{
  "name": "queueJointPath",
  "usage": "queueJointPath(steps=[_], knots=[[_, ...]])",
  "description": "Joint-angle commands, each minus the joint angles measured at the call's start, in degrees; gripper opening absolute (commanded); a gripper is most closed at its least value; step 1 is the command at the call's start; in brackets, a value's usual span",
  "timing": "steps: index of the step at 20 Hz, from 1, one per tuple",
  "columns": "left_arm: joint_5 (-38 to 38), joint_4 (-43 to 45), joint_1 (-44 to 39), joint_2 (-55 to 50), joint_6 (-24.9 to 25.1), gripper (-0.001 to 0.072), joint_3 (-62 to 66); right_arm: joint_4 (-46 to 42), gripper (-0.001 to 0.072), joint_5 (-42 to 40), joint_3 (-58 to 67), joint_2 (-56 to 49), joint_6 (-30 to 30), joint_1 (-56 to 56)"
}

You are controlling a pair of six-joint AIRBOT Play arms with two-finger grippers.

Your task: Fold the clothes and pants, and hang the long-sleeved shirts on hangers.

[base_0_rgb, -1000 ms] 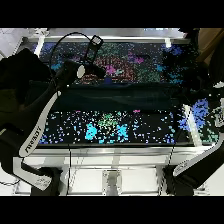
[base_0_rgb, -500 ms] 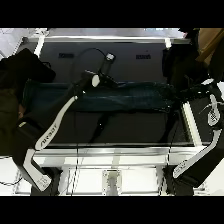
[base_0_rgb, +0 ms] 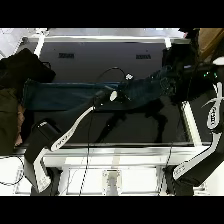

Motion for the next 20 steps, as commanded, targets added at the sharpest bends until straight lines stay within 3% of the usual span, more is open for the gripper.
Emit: queueJointPath(steps=[1,4,8,13,18,19,20], knots=[[2.05,-0.31,-0.90,0.61,0.00,0.0020,0.20,1.01,0.0034,1.88,7.61,1.14,7.48,6.58],[0.50,2.97,3.13,6.54,0.00,0.0020,0.39,0.98,0.0034,1.62,7.72,1.14,9.86,14.21],[-8.09,12.22,13.73,17.53,-1.88,0.0020,0.39,-3.87,0.0033,-7.34,7.69,0.87,11.28,25.97],[-19.43,12.13,28.02,26.62,-1.97,0.0020,0.39,-9.73,0.0031,-15.80,7.67,-3.65,11.50,41.53],[-25.46,12.17,34.23,28.04,-2.05,0.0020,0.31,-10.05,0.0034,-31.80,7.65,-10.78,11.43,52.13],[-26.01,12.17,34.93,28.04,-2.97,0.0020,0.28,-9.60,0.0051,-34.91,7.65,-11.08,11.43,53.27],[-26.16,12.20,35.80,28.04,-3.72,0.0020,0.28,-9.18,0.0192,-36.20,7.78,-10.84,11.41,53.88]])
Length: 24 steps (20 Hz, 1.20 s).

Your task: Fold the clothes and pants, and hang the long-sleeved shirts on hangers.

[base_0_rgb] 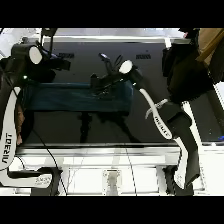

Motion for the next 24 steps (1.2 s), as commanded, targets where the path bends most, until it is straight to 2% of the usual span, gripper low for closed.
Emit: queueJointPath(steps=[1,2,4,9,11,14,17,18,19,24], knots=[[-3.15,0.31,3.91,0.70,-1.42,0.0020,-0.02,0.17,0.0419,-8.83,0.28,-1.09,-0.02,4.26],[-3.17,0.28,4.92,0.72,-1.49,0.0020,-0.02,-0.17,0.0534,-6.99,0.28,-0.22,-0.09,3.74],[-3.82,0.28,6.67,0.72,-2.71,0.0020,-0.02,-3.39,0.0542,-0.26,0.28,2.40,-0.20,1.09],[-5.70,0.24,8.63,0.72,-2.71,0.0020,-0.02,-20.70,0.0536,22.51,-0.09,9.70,-0.17,-11.98],[-5.84,0.22,8.63,0.70,-2.71,0.0019,-0.02,-23.74,0.0537,25.66,-2.34,10.29,-0.17,-17.57],[-5.84,-1.36,8.55,0.70,-2.91,0.0020,-0.02,-19.52,0.0538,19.04,-10.95,9.79,1.92,-24.00],[-5.84,-1.49,8.55,0.70,-2.91,0.0019,-0.02,-7.23,0.0543,11.72,-19.69,7.26,2.43,-27.15],[-5.84,-1.49,8.55,0.66,-2.91,0.0020,-0.02,-3.34,0.0646,11.02,-21.53,5.79,2.45,-27.67],[-5.84,-1.49,8.55,0.63,-2.91,0.0020,-0.02,-0.44,0.0695,11.02,-22.23,4.13,2.43,-27.93],[-5.86,-1.49,8.55,0.63,-2.89,0.0020,-0.02,10.97,0.0693,6.58,-22.21,-1.40,-1.66,-27.78]])
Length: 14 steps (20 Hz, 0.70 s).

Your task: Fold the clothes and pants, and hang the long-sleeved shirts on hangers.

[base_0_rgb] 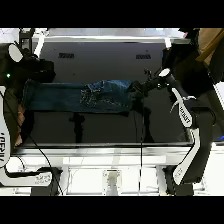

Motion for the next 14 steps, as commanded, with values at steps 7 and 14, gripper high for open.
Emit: queueJointPath(steps=[7,14], knots=[[-0.02,-0.13,0.02,-0.04,0.00,0.0020,-0.02,8.37,0.0474,-4.44,-1.01,-2.69,-4.33,3.41],[-2.47,-2.54,0.02,-1.20,0.00,0.0020,-0.11,8.26,0.0035,14.60,6.73,-2.14,-6.10,2.60]])
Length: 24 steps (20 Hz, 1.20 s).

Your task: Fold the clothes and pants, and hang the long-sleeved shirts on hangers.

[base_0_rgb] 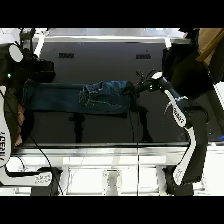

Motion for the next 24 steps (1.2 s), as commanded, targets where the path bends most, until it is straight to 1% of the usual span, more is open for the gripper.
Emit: queueJointPath(steps=[1,3,5,8,10,12,14,17,18,20,22,24], knots=[[-2.99,-4.28,0.00,-0.85,0.02,0.0020,-0.07,0.20,0.0035,15.69,6.45,0.94,-0.61,-2.43],[-4.28,-10.47,-0.15,-1.18,0.02,0.0020,-0.07,0.17,0.0035,21.42,10.58,3.61,0.94,-5.38],[-4.50,-15.17,-1.64,-1.20,0.02,0.0020,-0.09,-0.15,0.0035,23.78,13.66,7.52,1.95,-8.72],[-2.64,-17.84,-8.11,-1.38,0.04,0.0020,-1.97,-4.11,0.0035,27.78,17.51,13.16,1.97,-13.33],[1.51,-17.86,-14.75,-3.19,0.04,0.0020,-5.05,-6.62,0.0035,27.74,17.51,16.04,1.88,-14.62],[5.86,-17.86,-22.58,-7.50,0.04,0.0020,-7.50,-6.91,0.0035,27.56,17.51,17.05,1.84,-14.47],[9.51,-17.81,-29.57,-12.94,0.04,0.0019,-7.69,-7.45,0.0035,24.74,17.38,17.00,1.88,-13.84],[19.63,-17.84,-36.04,-18.97,-0.07,0.0020,-7.67,-7.56,0.0035,19.63,17.33,17.00,1.92,-12.15],[22.62,-17.84,-37.00,-20.33,-1.36,0.0020,-7.67,-8.20,0.0035,17.99,17.33,17.00,1.92,-11.52],[25.31,-17.84,-37.31,-21.64,-3.74,0.0020,-7.67,-9.38,0.0035,16.72,17.33,17.00,2.10,-10.38],[25.11,-17.18,-35.52,-21.18,-3.65,0.0020,-7.65,-10.29,0.0035,16.74,17.33,17.00,4.74,-9.53],[23.08,-16.94,-32.20,-19.30,-3.65,0.0020,-7.61,-12.39,0.0034,16.15,17.33,17.00,6.40,-8.13]])
